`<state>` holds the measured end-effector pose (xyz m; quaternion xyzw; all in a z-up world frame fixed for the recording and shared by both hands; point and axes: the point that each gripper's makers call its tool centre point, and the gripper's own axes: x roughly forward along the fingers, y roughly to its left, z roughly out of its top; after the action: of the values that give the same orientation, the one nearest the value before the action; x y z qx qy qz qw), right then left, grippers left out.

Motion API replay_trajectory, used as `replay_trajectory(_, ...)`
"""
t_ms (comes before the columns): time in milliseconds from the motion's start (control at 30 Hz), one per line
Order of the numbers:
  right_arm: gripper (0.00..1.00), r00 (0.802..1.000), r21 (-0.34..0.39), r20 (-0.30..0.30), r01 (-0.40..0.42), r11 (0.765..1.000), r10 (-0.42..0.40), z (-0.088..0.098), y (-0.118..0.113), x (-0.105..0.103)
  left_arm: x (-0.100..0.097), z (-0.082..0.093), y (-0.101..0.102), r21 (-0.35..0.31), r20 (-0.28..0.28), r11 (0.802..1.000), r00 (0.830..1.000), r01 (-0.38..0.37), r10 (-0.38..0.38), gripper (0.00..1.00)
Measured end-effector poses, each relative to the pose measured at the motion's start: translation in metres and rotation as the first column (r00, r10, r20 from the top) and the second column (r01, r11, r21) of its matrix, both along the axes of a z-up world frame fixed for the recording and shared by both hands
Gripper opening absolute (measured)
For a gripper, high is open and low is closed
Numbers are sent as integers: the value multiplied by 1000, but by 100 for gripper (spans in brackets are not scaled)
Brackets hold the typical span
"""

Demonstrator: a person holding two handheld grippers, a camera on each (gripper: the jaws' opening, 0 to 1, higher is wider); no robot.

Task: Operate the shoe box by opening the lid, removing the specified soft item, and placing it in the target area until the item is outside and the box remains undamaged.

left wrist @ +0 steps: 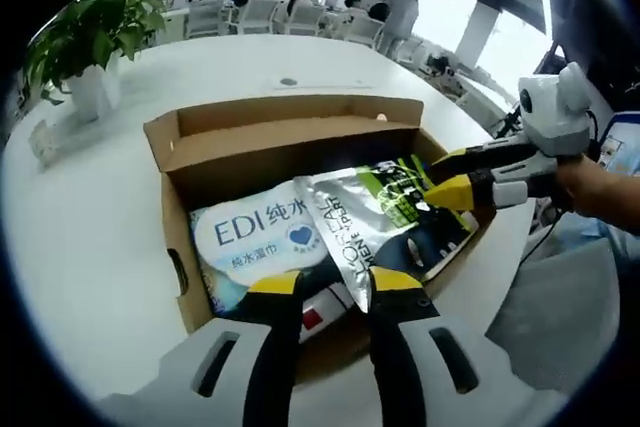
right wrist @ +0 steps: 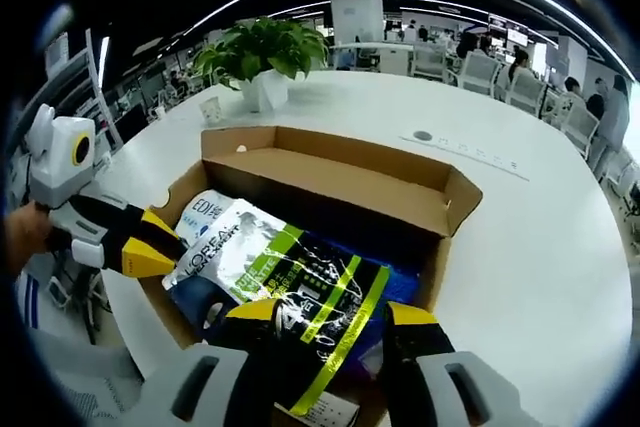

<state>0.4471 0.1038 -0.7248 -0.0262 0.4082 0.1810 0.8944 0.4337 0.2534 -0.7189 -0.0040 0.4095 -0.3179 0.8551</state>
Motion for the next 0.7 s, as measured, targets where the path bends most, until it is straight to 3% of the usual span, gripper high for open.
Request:
replay_trajectory(467, 37, 999, -23, -28, 40, 999, -41, -9, 3, 7, -4, -10, -7, 18, -50, 1000, 999, 14, -13, 19)
replay_trajectory(700, 37, 998, 5, -45, 52, 999, -51, -13, 6, 9, -5, -11, -8, -4, -73, 1000, 997, 4, -4, 15)
